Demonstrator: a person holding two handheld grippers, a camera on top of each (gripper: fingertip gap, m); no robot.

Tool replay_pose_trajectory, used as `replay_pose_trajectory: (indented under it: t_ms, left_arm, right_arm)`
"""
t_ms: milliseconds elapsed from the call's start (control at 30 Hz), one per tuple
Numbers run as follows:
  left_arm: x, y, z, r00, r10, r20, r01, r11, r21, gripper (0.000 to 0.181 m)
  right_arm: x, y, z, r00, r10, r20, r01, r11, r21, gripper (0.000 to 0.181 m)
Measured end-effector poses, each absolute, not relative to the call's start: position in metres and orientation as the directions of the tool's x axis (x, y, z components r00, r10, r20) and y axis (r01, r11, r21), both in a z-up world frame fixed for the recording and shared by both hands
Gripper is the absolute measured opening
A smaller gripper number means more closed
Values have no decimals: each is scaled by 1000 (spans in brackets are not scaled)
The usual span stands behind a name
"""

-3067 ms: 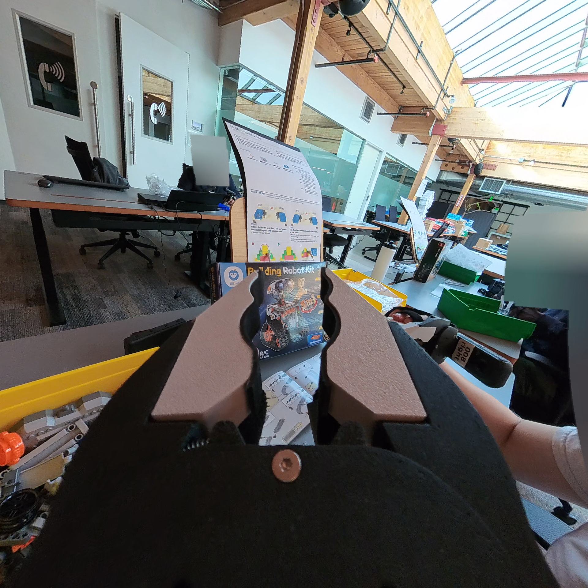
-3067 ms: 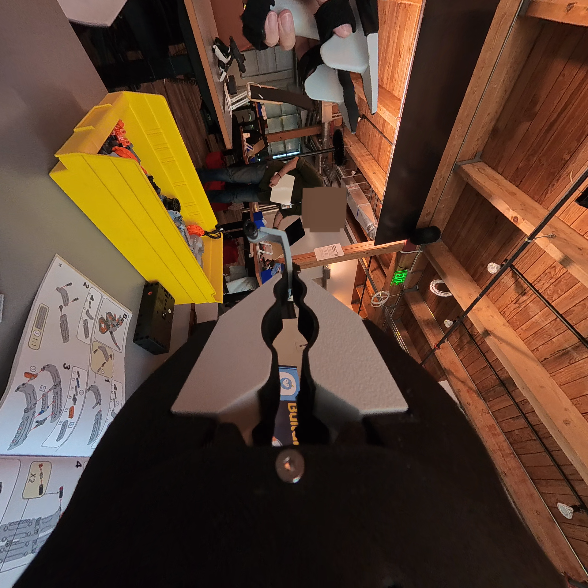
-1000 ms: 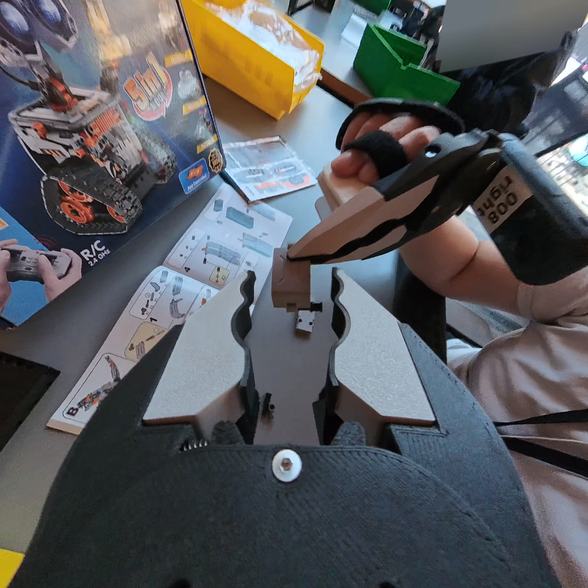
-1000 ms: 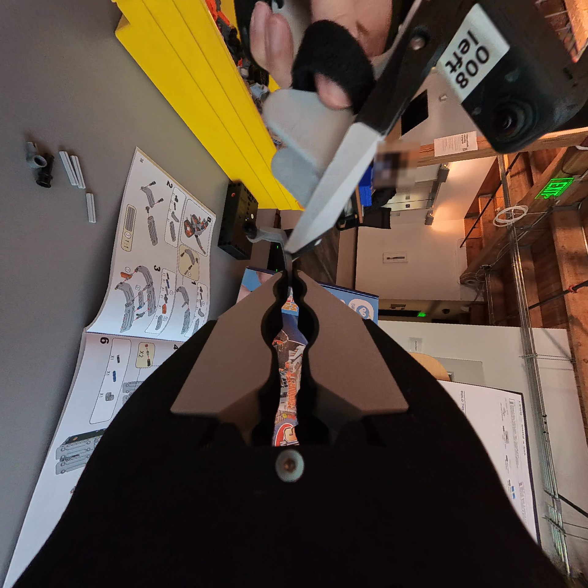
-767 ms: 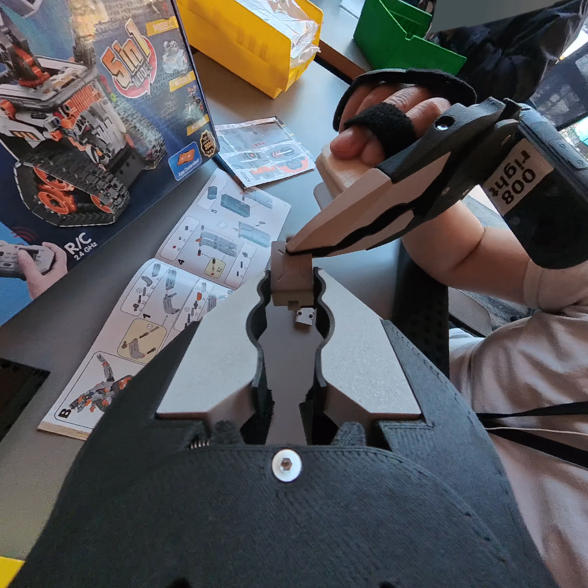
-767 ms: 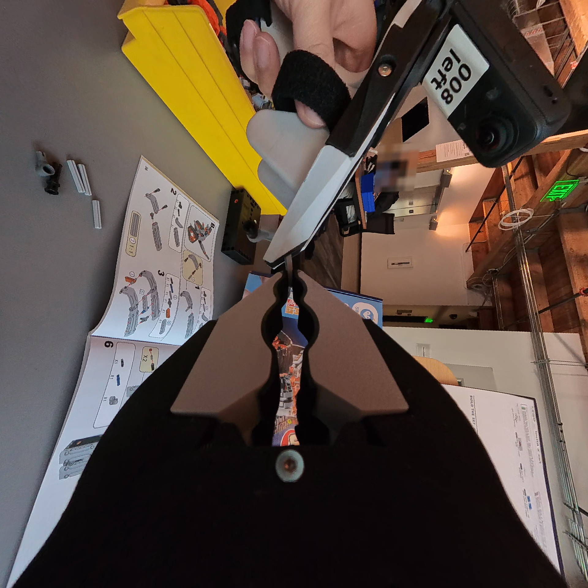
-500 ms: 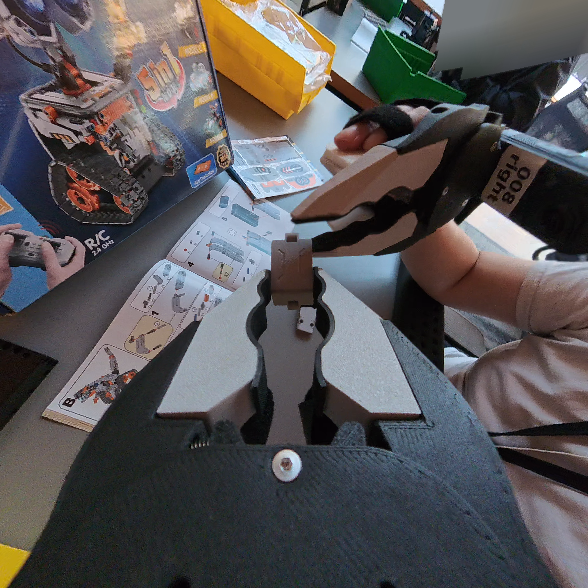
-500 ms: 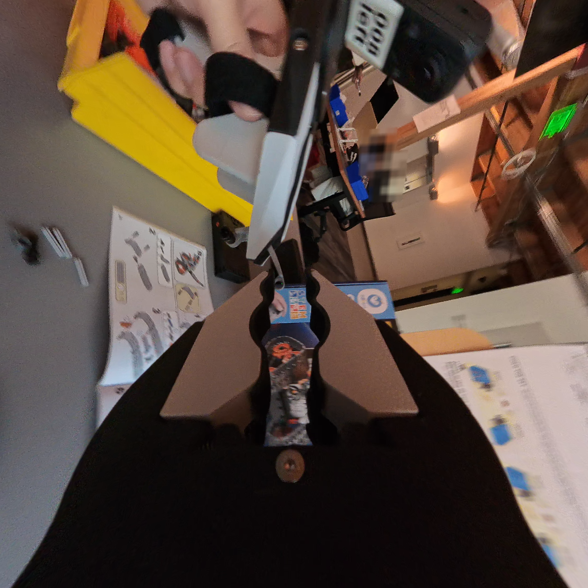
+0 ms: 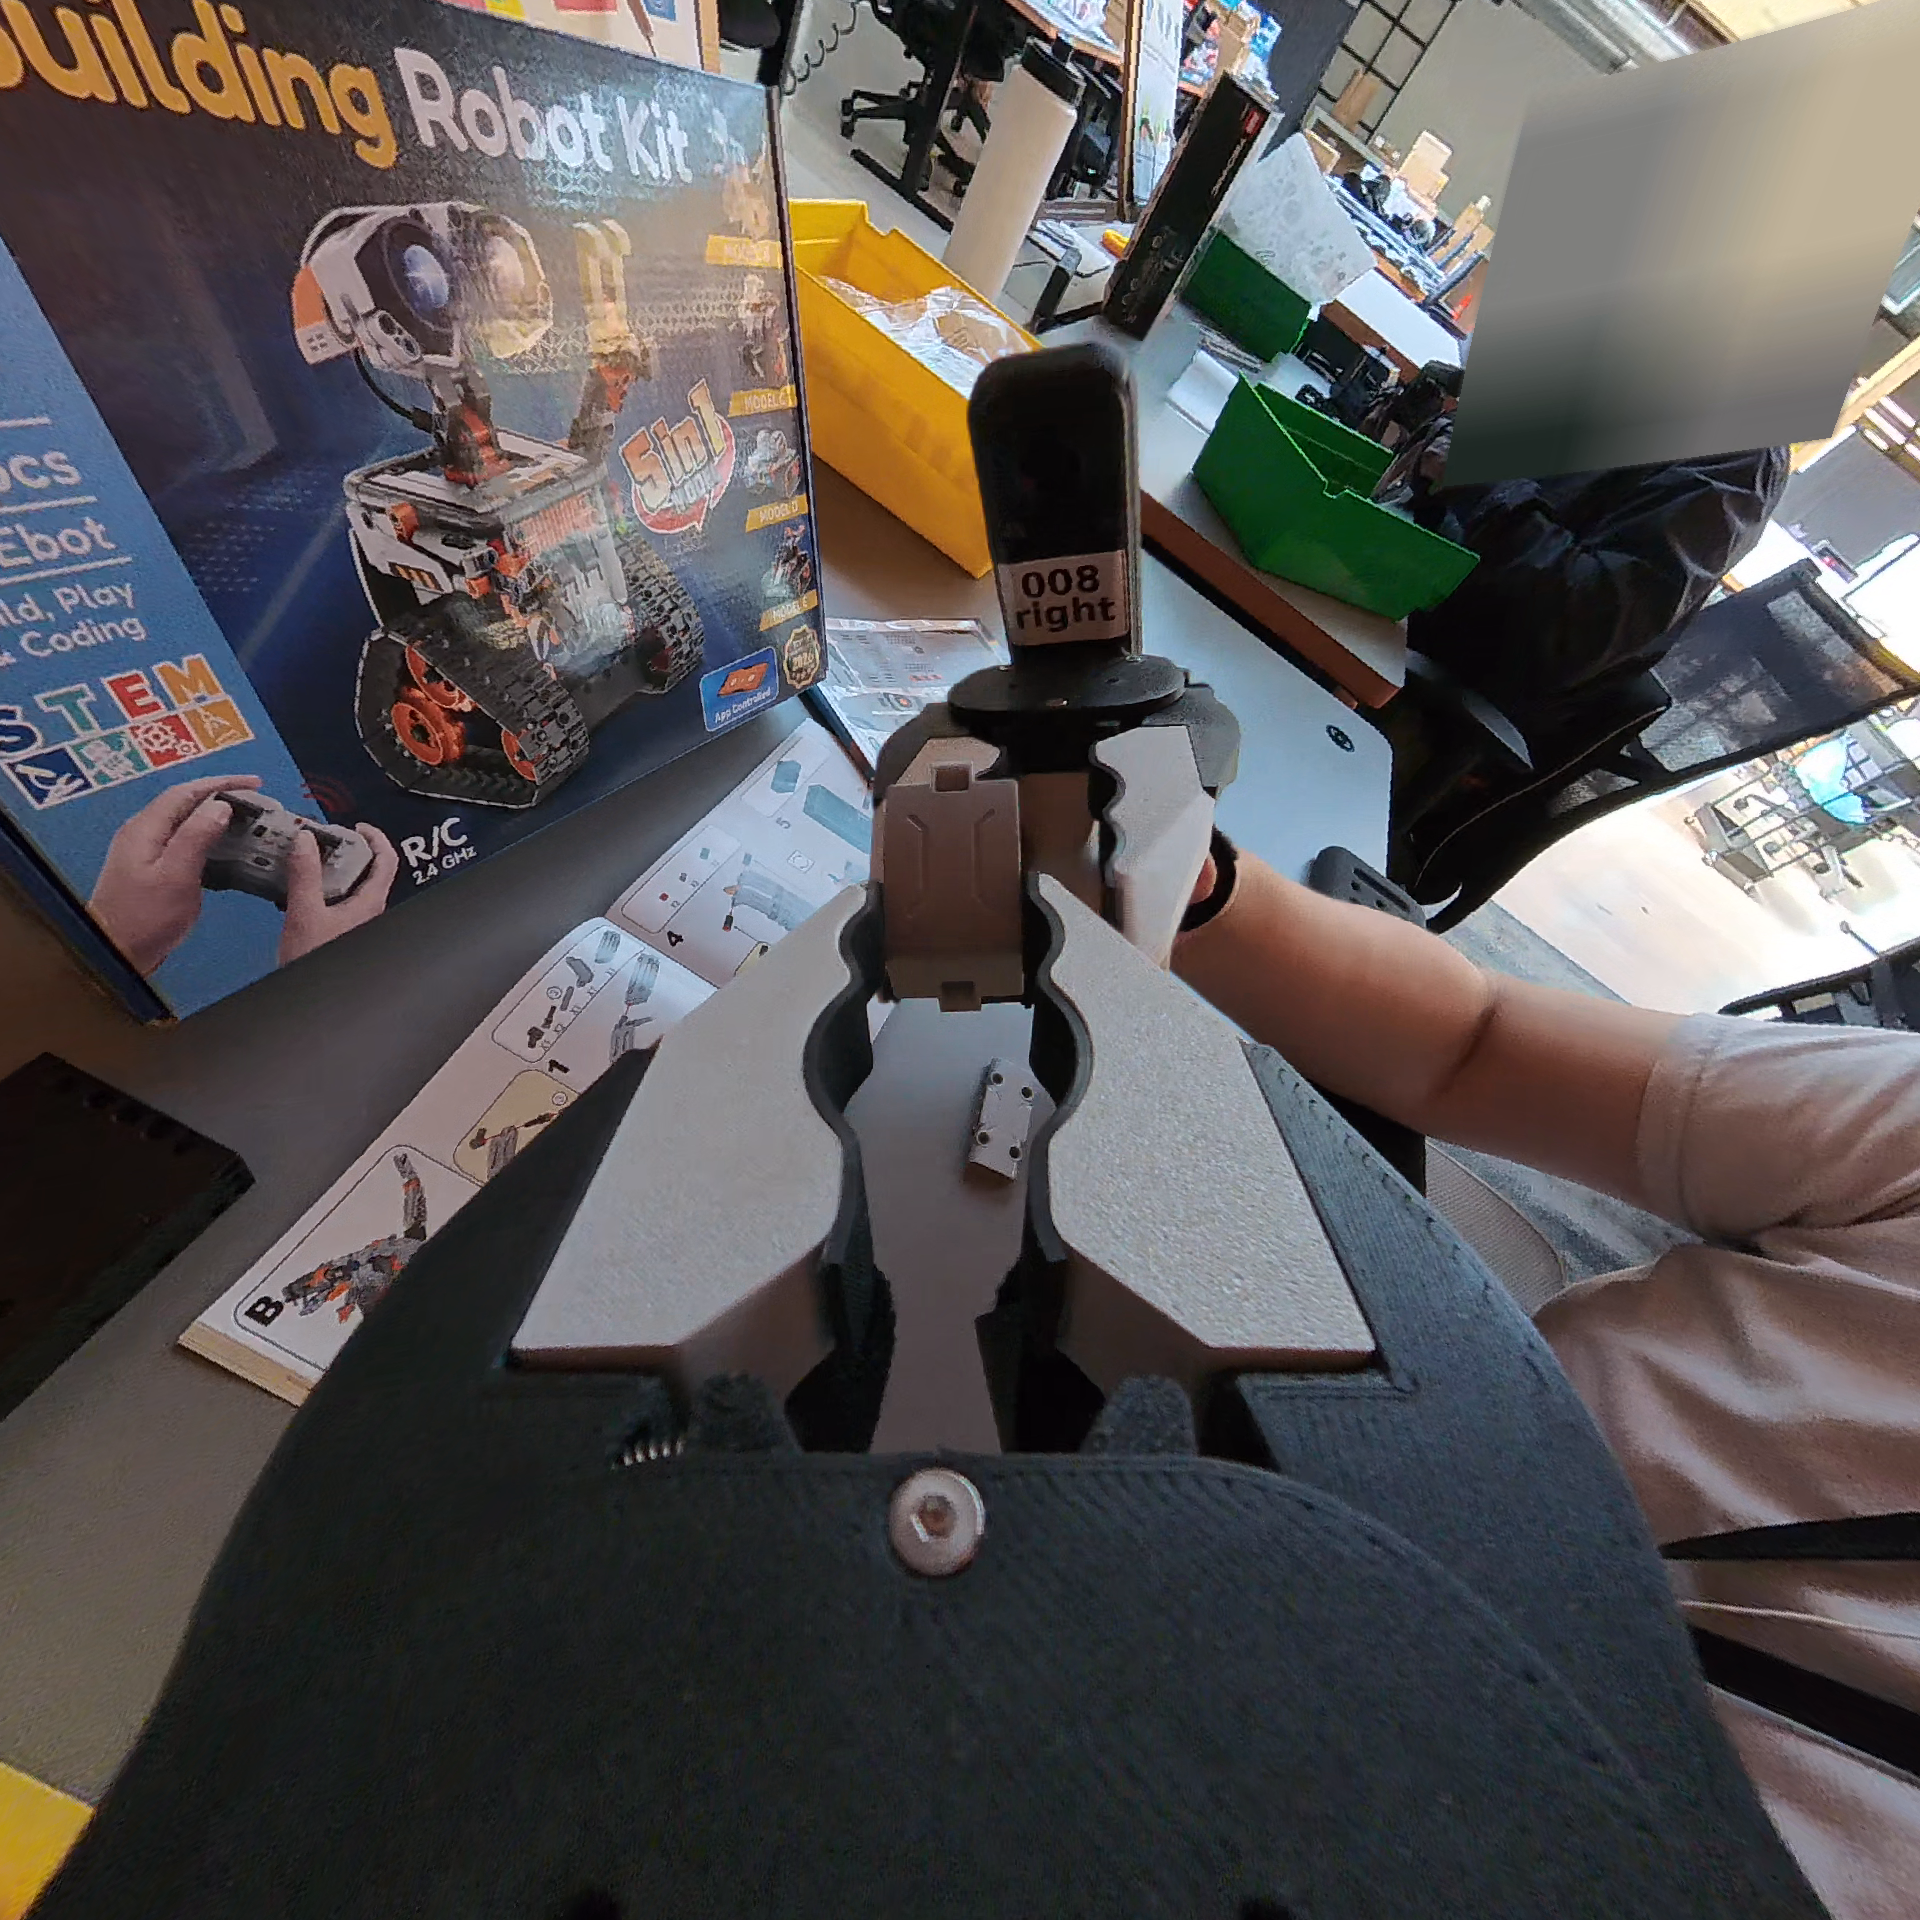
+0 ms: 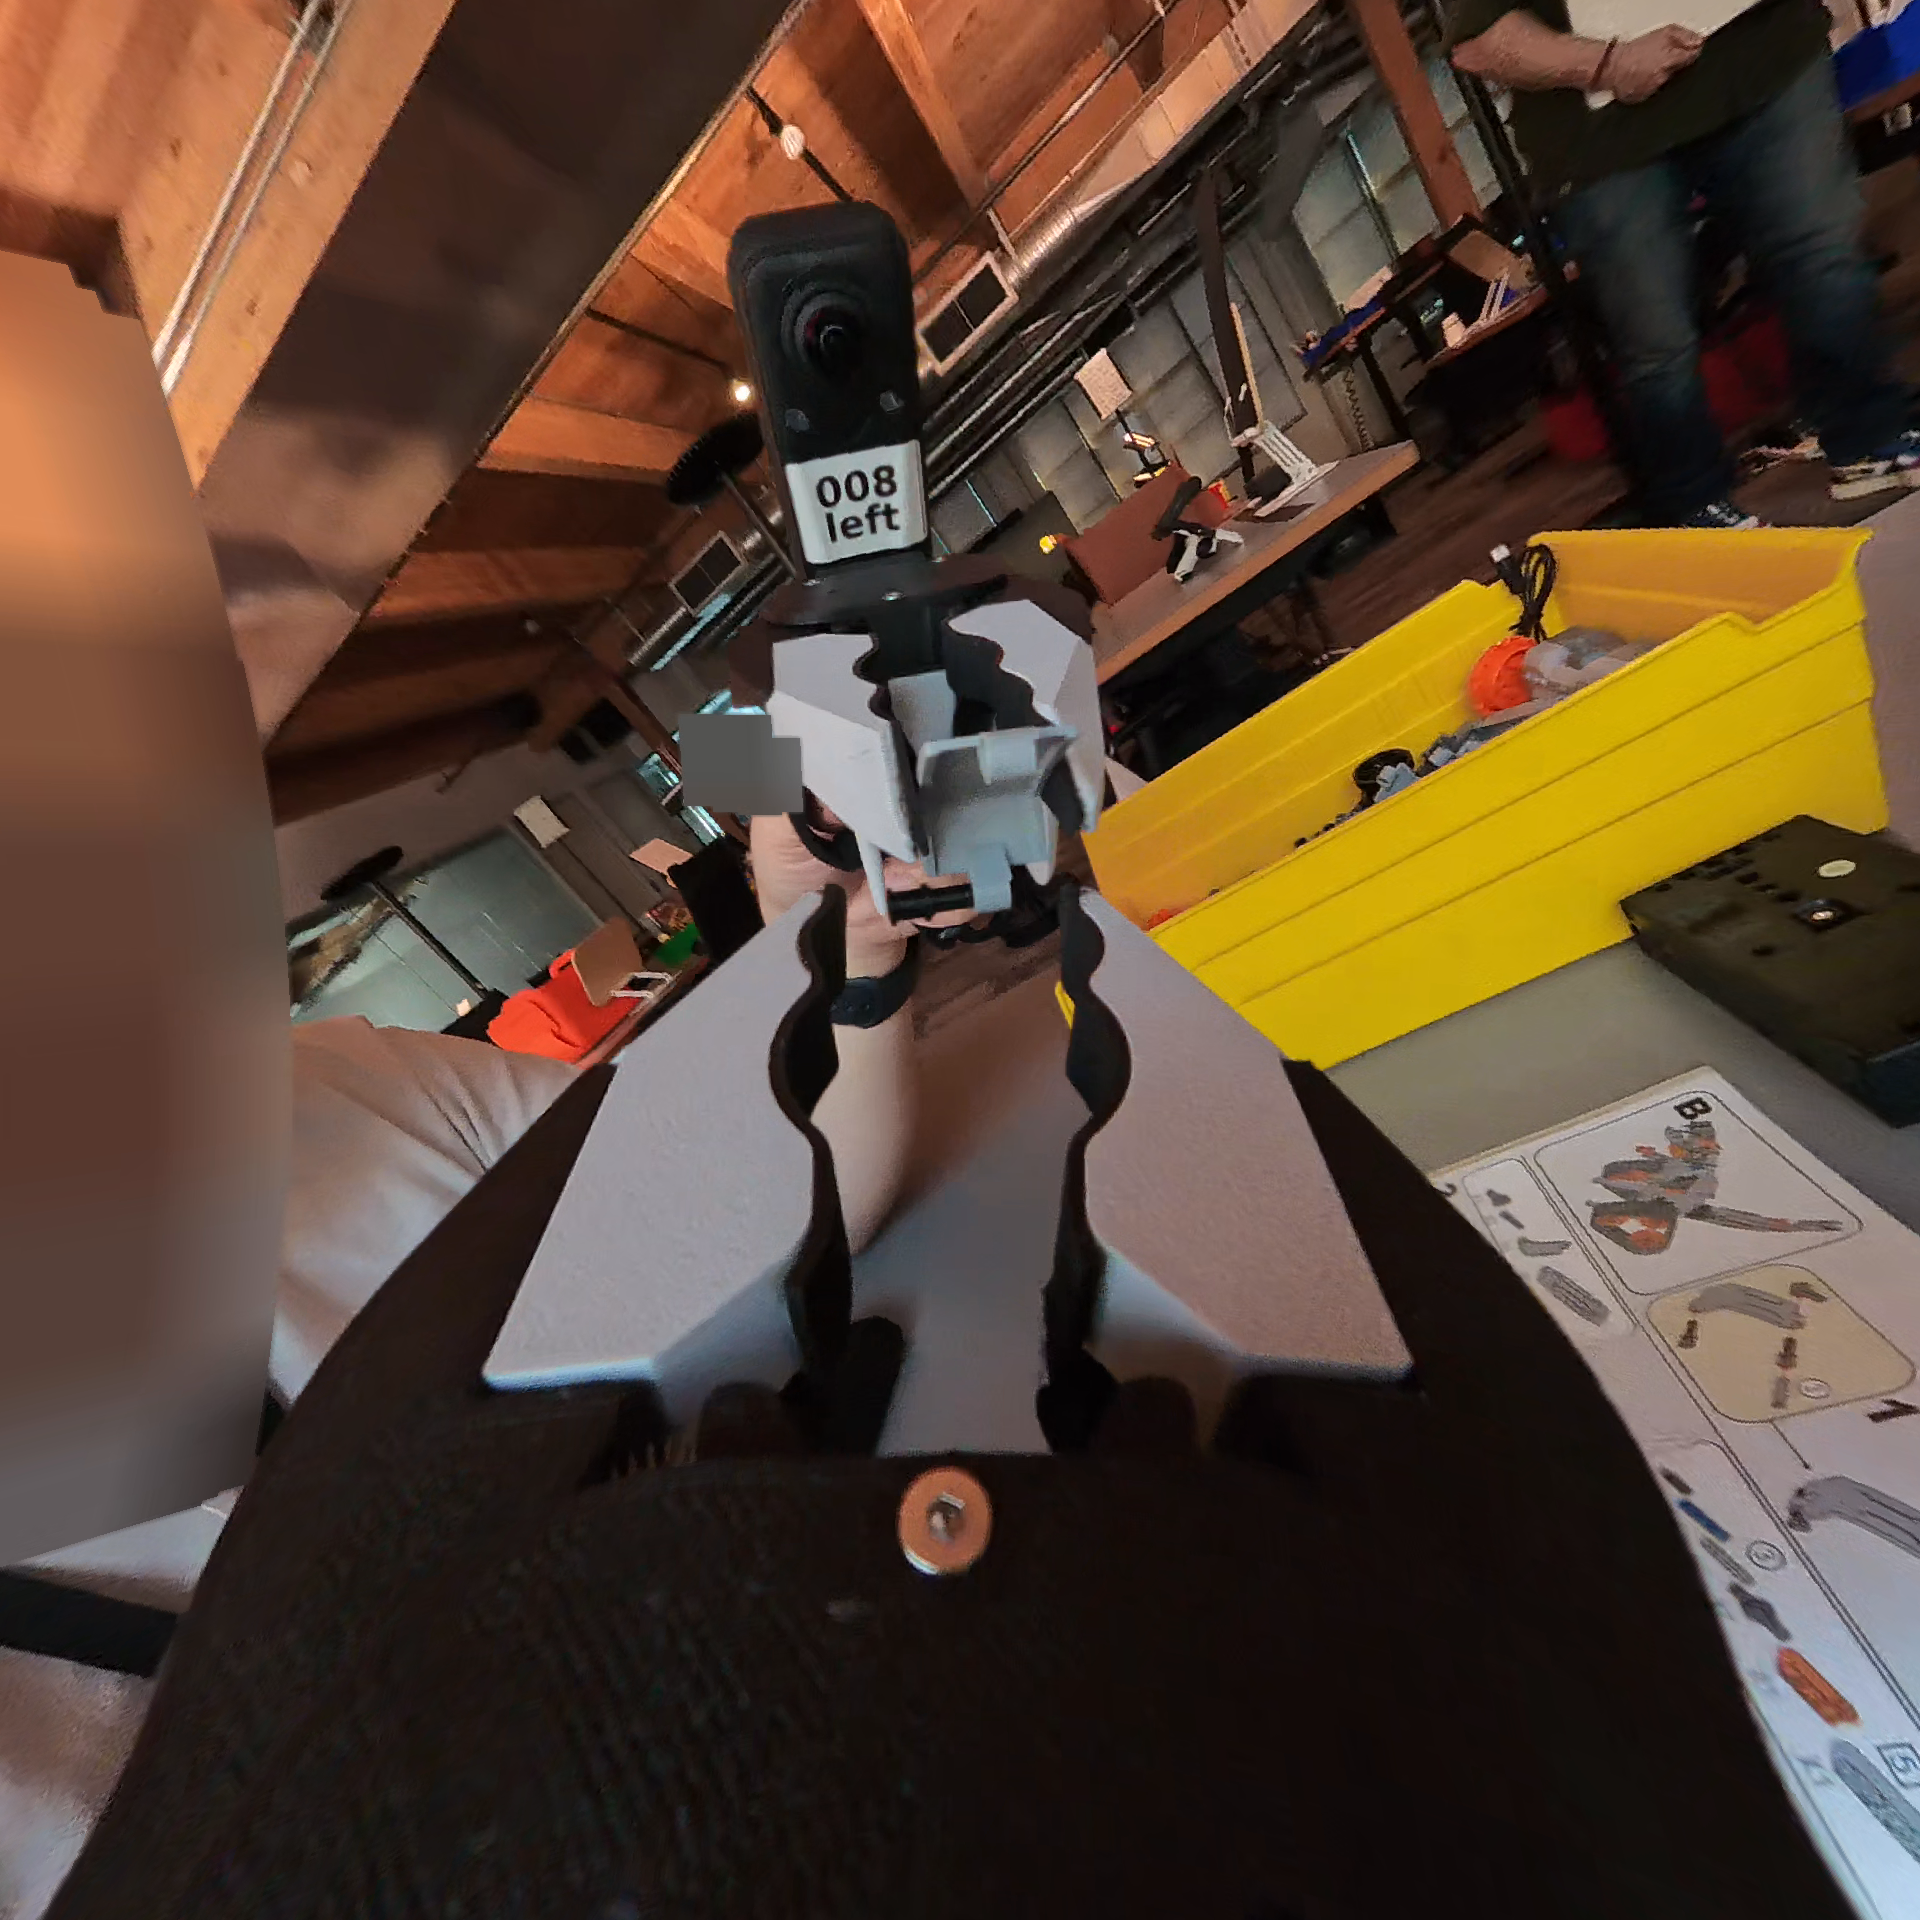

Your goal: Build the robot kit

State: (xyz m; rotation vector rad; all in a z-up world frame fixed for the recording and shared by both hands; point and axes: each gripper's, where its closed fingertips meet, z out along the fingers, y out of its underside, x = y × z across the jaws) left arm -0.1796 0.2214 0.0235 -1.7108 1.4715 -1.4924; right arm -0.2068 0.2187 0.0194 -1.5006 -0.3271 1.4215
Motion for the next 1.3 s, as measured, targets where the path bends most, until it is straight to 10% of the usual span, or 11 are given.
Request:
replay_pose_trajectory:
  t_ms: [1000, 1300]
  left_arm:
    - [-175, 211, 45, -207, -907, 367, -307, -296, -904, 24]
    - [-198, 187, 89, -482, -802, 352, -173, -307, -936, 61]
  right_arm:
    - [-208, 213, 33, 522, 783, -339, -219, -262, -940, 22]
    - [-196, 205, 59, 729, 435, 528, 545, 99, -833, 22]
